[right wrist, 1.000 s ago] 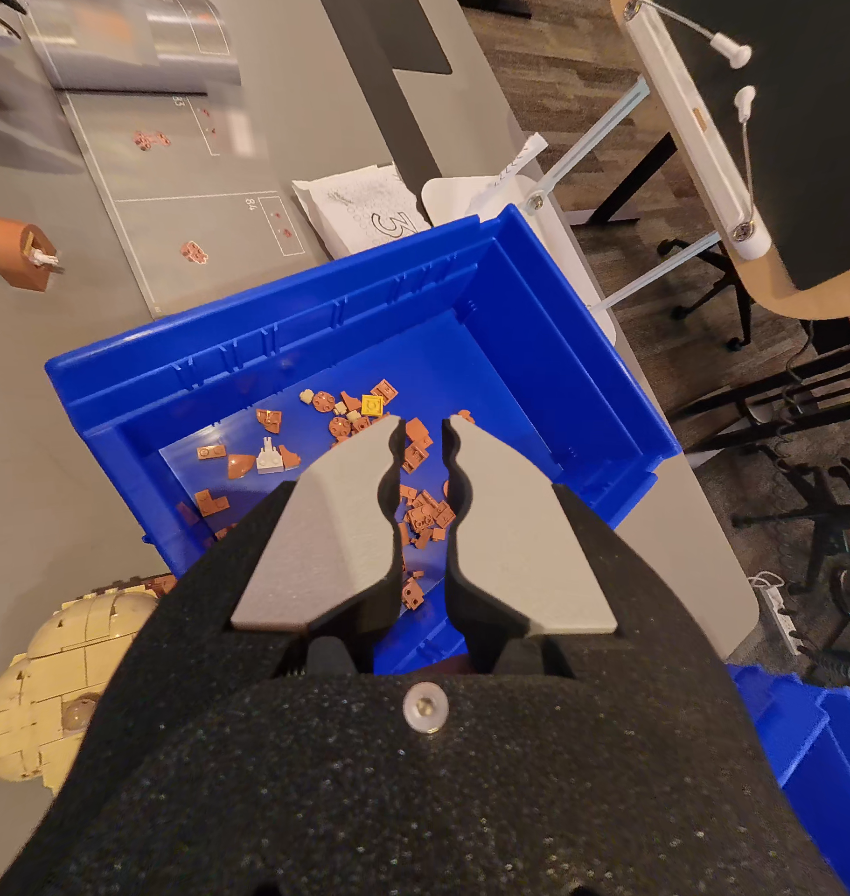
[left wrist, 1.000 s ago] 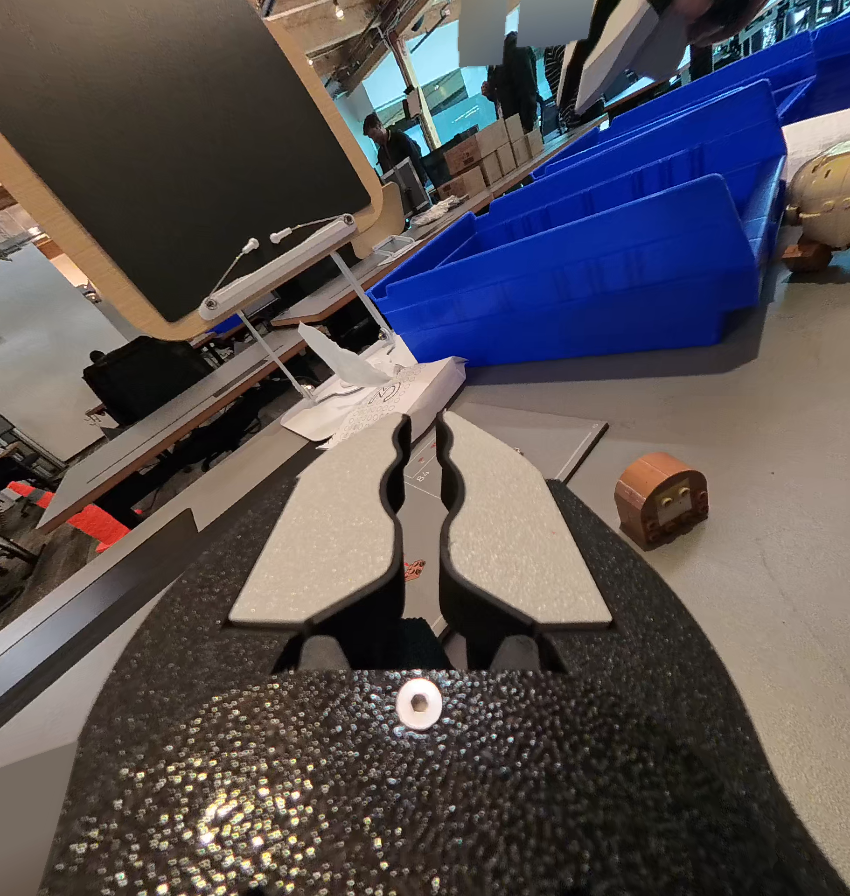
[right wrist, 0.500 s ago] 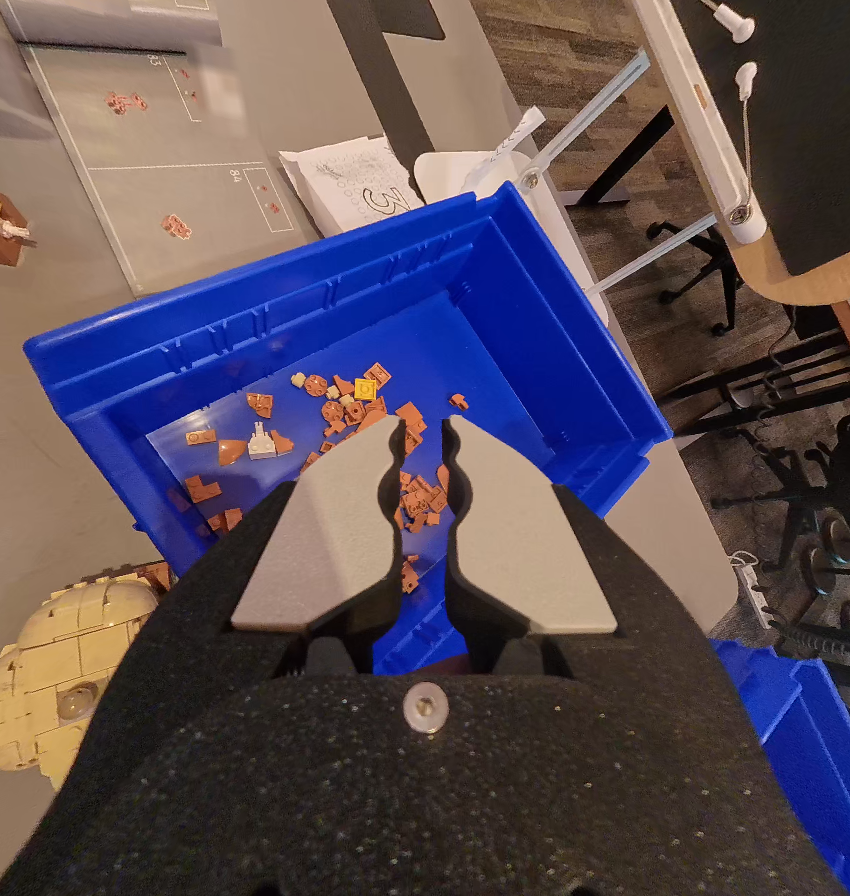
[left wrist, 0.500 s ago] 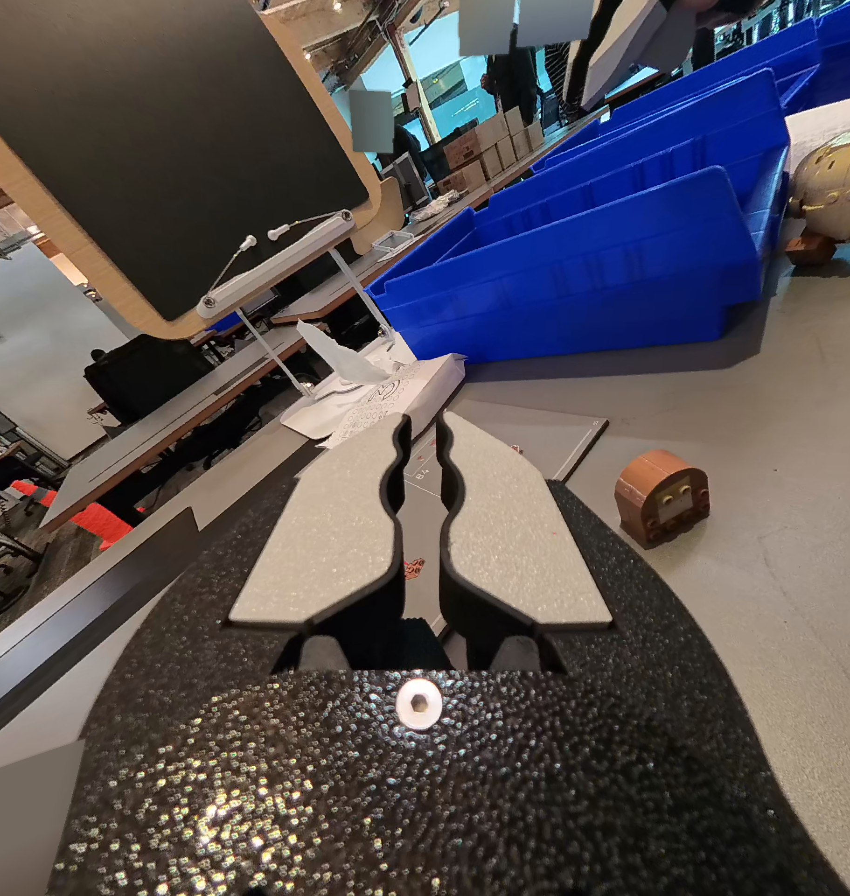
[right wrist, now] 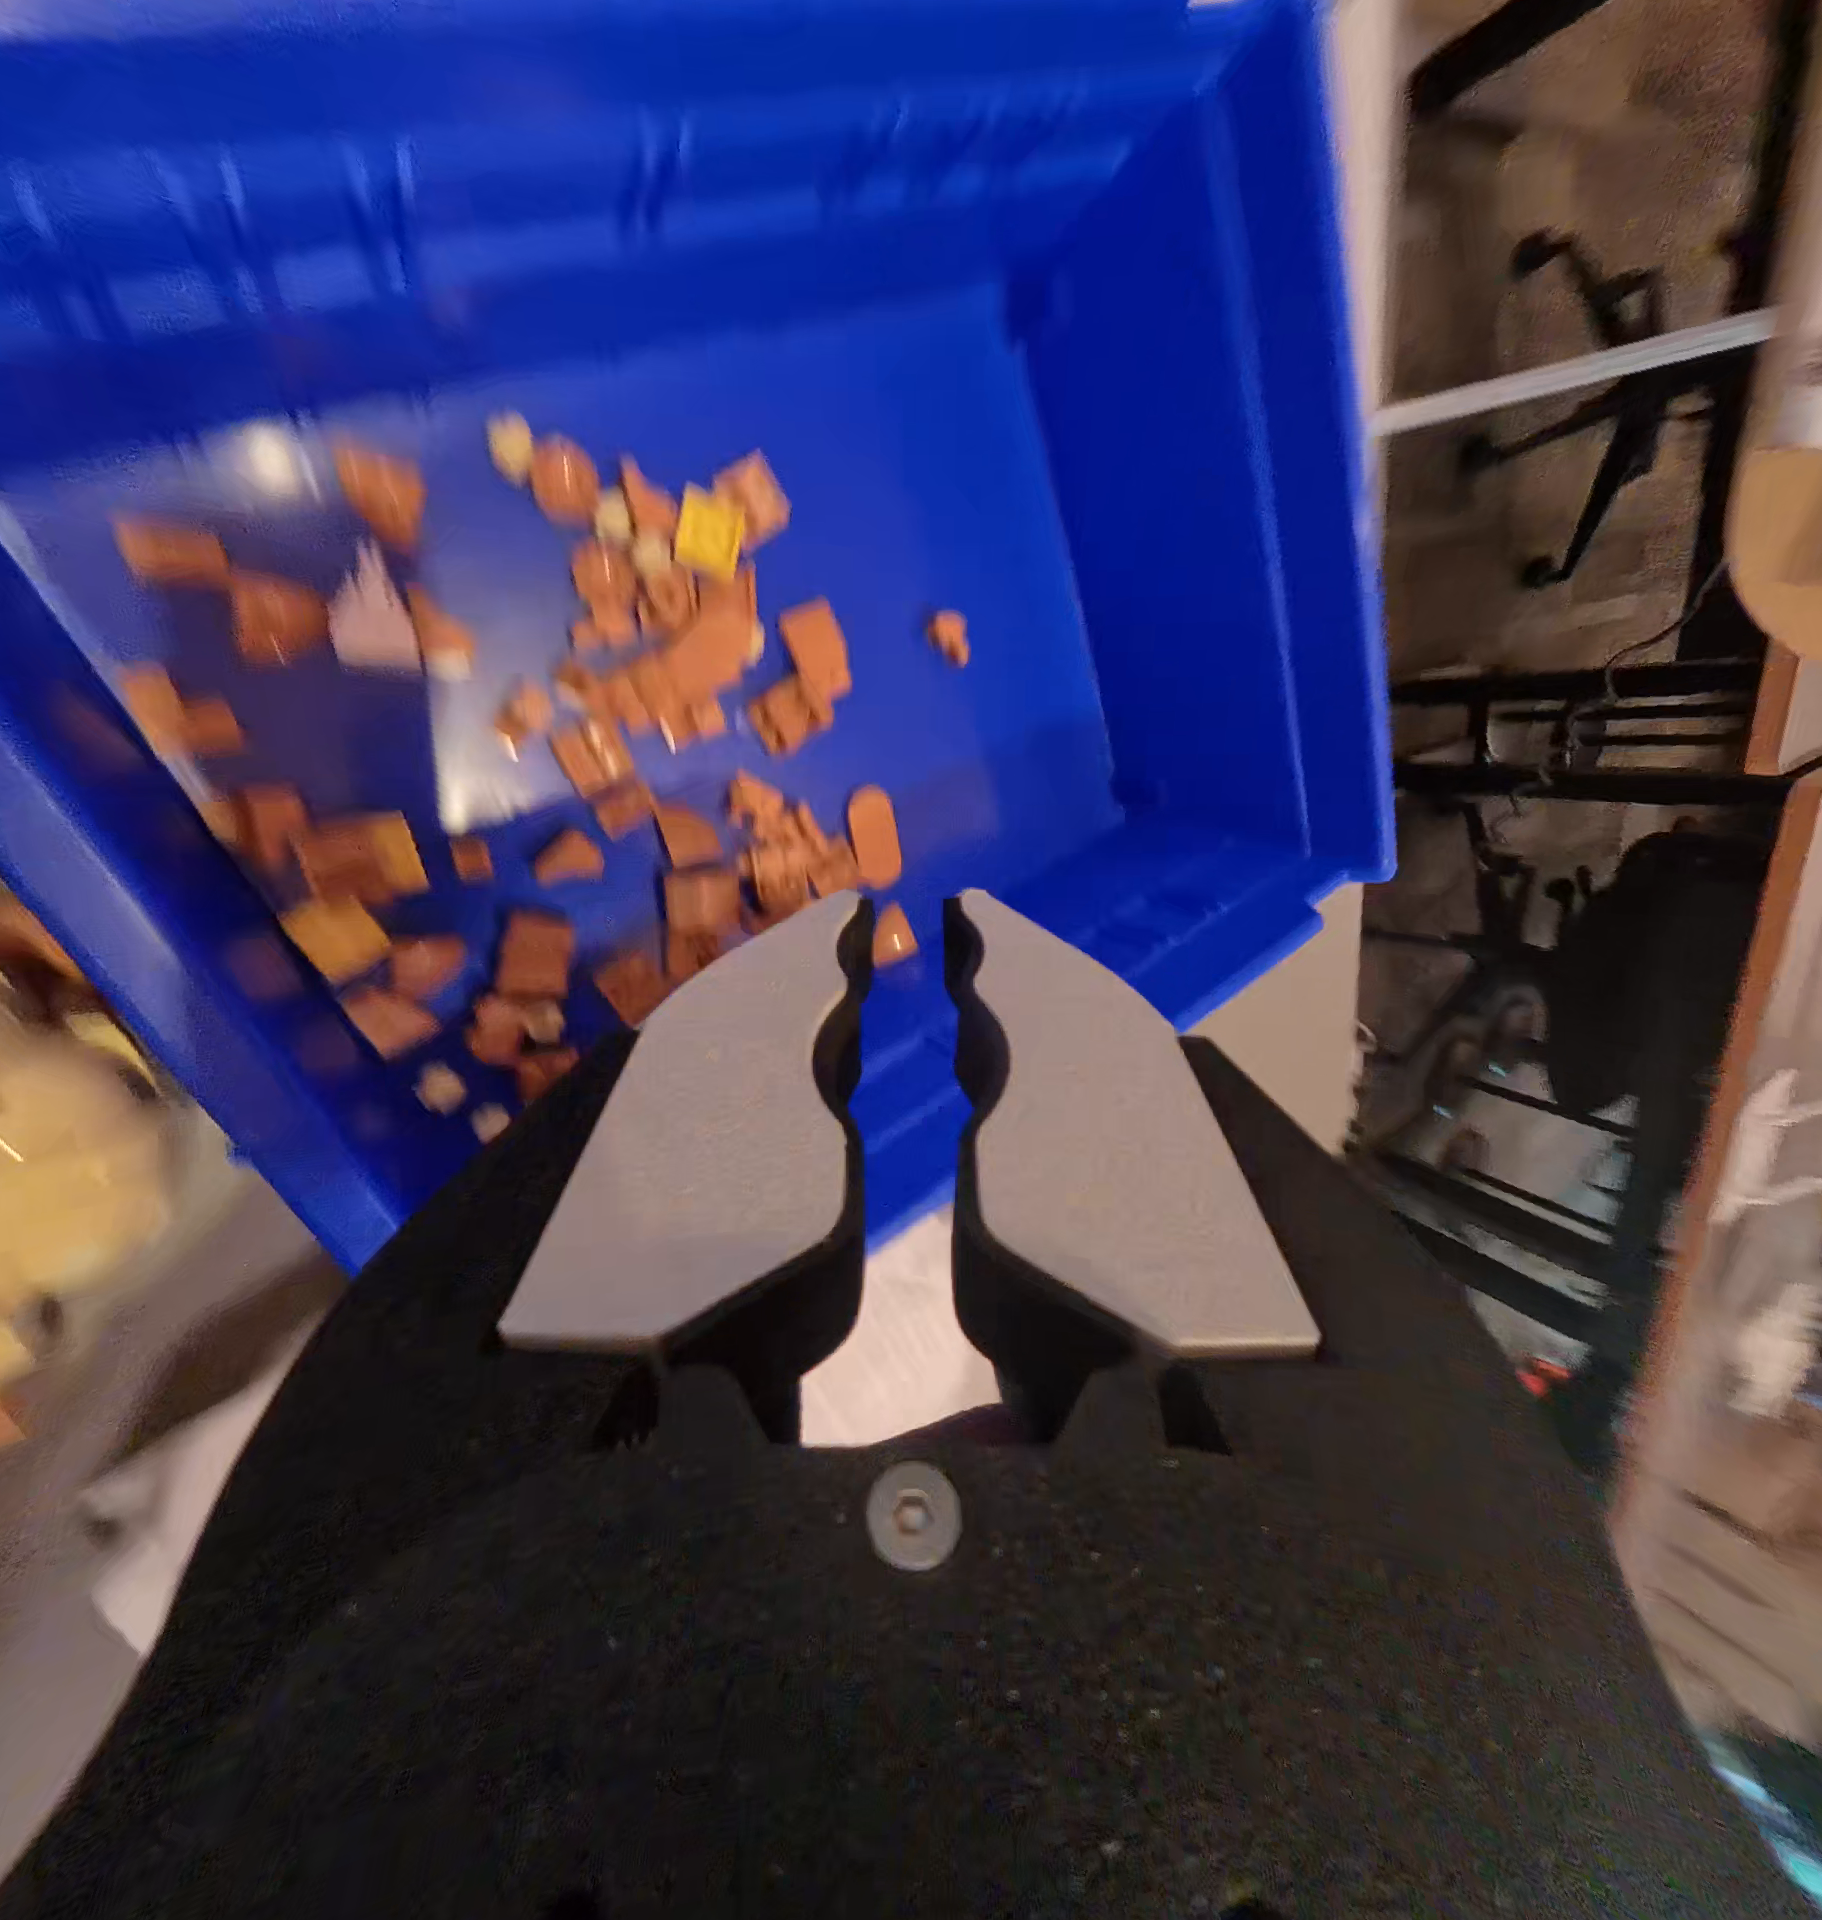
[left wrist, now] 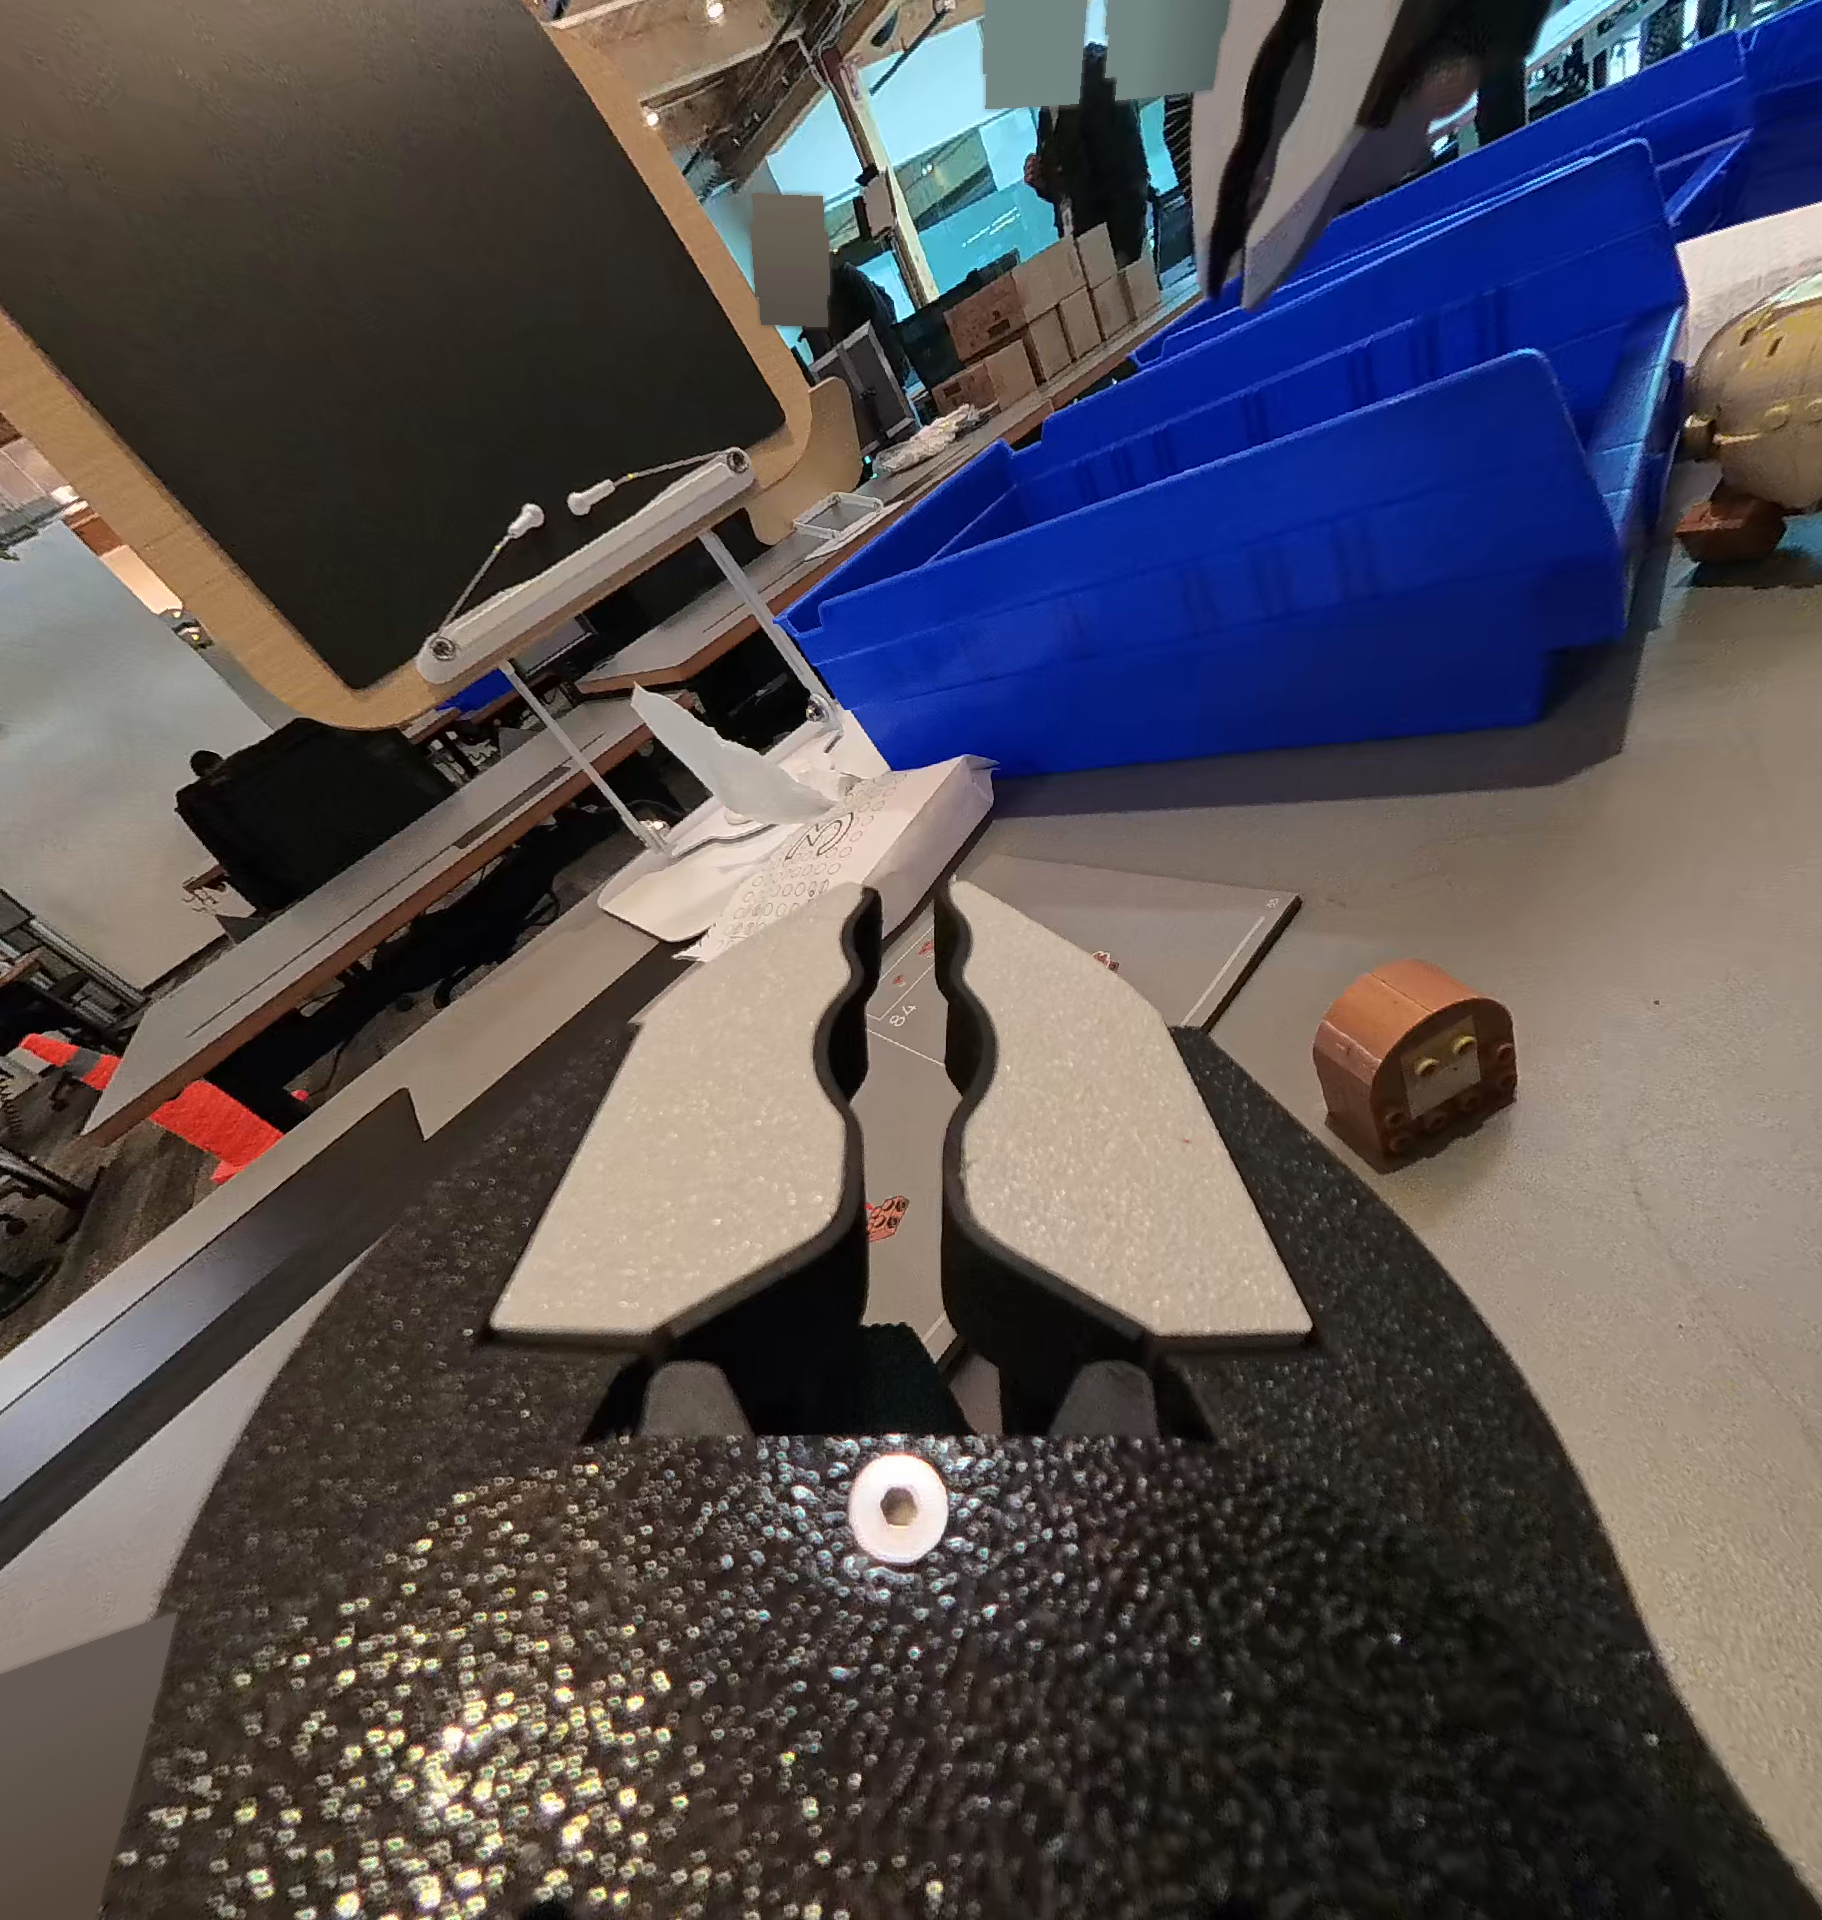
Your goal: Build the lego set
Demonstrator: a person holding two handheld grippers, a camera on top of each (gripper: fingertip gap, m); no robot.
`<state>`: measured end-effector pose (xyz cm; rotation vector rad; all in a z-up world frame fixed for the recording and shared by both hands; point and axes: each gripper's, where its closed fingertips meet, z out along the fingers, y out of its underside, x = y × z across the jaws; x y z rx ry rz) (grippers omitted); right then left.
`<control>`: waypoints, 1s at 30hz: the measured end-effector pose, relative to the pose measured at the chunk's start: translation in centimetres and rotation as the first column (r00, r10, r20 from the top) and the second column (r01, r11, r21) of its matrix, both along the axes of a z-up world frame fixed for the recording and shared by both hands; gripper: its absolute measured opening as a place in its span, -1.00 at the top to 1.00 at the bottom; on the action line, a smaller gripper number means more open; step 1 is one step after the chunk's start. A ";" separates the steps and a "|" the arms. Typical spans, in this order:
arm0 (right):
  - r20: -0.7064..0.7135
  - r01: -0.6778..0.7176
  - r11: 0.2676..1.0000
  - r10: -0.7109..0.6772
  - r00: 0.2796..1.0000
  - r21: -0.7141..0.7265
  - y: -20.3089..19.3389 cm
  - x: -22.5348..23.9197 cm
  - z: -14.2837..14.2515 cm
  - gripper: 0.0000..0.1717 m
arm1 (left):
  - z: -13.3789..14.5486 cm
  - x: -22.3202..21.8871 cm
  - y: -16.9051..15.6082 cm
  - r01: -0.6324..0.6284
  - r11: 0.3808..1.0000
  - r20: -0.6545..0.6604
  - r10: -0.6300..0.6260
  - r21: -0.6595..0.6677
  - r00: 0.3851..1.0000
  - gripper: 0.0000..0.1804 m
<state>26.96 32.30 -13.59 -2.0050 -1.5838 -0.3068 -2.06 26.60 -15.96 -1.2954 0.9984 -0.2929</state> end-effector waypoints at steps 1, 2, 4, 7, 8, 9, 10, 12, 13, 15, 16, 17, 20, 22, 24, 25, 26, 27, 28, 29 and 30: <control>0.113 -0.035 0.999 0.039 0.993 -0.035 0.2 0.7 -0.7 0.85 | 0.0 0.0 0.0 0.000 1.000 -0.002 0.000 0.000 1.000 0.90; 0.216 -0.075 0.993 0.093 0.972 -0.092 0.1 1.2 -1.5 0.85 | 0.0 0.0 0.0 0.001 1.000 -0.003 -0.001 -0.001 1.000 0.90; 0.355 -0.100 0.963 0.187 0.916 -0.252 -0.3 2.1 -3.5 0.85 | -0.1 0.1 0.0 0.003 1.000 -0.005 -0.003 -0.001 1.000 0.90; 0.460 -0.059 0.902 0.273 0.845 -0.427 -0.6 3.0 -5.8 0.84 | 0.0 0.0 -0.1 0.008 1.000 0.000 -0.008 0.001 1.000 0.90; 0.484 -0.048 0.886 0.296 0.823 -0.461 -0.5 3.3 -6.4 0.84 | 0.0 0.0 -0.1 0.009 1.000 0.001 -0.009 0.000 1.000 0.90; 0.498 -0.032 0.866 0.317 0.807 -0.498 -0.7 3.6 -7.0 0.84 | 0.0 0.0 -0.2 0.011 1.000 0.002 -0.011 0.000 1.000 0.90; 0.506 -0.018 0.847 0.335 0.795 -0.532 -0.9 3.8 -7.5 0.84 | 0.0 0.0 -0.2 0.013 1.000 0.003 -0.013 0.000 1.000 0.90; 0.526 0.004 0.818 0.366 0.768 -0.575 -1.1 4.5 -8.3 0.82 | 0.0 0.0 -0.3 0.017 1.000 0.002 -0.017 0.000 1.000 0.90; 0.535 0.013 0.809 0.377 0.756 -0.588 -1.1 4.8 -8.6 0.80 | 0.0 0.0 -0.3 0.019 1.000 0.000 -0.019 0.001 1.000 0.90; 0.544 0.031 0.797 0.383 0.746 -0.604 -1.1 5.1 -9.0 0.77 | -0.1 0.1 -0.3 0.023 1.000 -0.006 -0.023 0.000 1.000 0.90; 0.540 0.035 0.793 0.382 0.750 -0.608 -1.1 5.2 -9.2 0.76 | -0.1 0.1 -0.4 0.024 1.000 -0.010 -0.024 0.000 1.000 0.90; 0.534 0.036 0.789 0.380 0.756 -0.613 -1.1 5.1 -9.3 0.76 | -0.2 0.2 -0.4 0.026 1.000 -0.012 -0.026 0.001 1.000 0.90; 0.527 0.044 0.783 0.375 0.763 -0.621 -1.2 5.1 -9.8 0.75 | -0.2 0.2 -0.4 0.028 1.000 -0.013 -0.028 0.002 1.000 0.90; 0.525 0.049 0.782 0.370 0.766 -0.621 -1.2 5.0 -10.2 0.75 | -0.2 0.2 -0.4 0.028 1.000 -0.012 -0.028 0.002 1.000 0.90; 0.525 0.053 0.780 0.368 0.767 -0.624 -1.2 5.1 -10.4 0.74 | -0.2 0.2 -0.4 0.028 1.000 -0.013 -0.028 0.001 1.000 0.90; 0.521 0.052 0.779 0.367 0.771 -0.625 -1.3 5.0 -10.5 0.74 | -0.2 0.2 -0.4 0.028 1.000 -0.013 -0.028 0.001 1.000 0.90; 0.517 0.055 0.776 0.363 0.775 -0.628 -1.3 4.9 -10.6 0.74 | -0.2 0.2 -0.4 0.028 1.000 -0.013 -0.028 0.002 1.000 0.90; 0.516 0.061 0.775 0.357 0.779 -0.630 -1.3 4.9 -10.6 0.74 | -0.2 0.2 -0.4 0.029 1.000 -0.014 -0.029 0.002 0.999 0.90; 0.515 0.064 0.775 0.354 0.781 -0.629 -1.3 4.9 -10.6 0.73 | -0.2 0.2 -0.5 0.029 1.000 -0.013 -0.029 0.002 0.999 0.90; 0.515 0.066 0.774 0.352 0.782 -0.630 -1.4 4.9 -10.6 0.74 | -0.2 0.2 -0.5 0.029 1.000 -0.012 -0.029 0.002 1.000 0.90; 0.513 0.070 0.771 0.350 0.784 -0.632 -1.4 4.9 -10.7 0.76 | -0.2 0.2 -0.5 0.029 1.000 -0.012 -0.029 0.001 0.999 0.90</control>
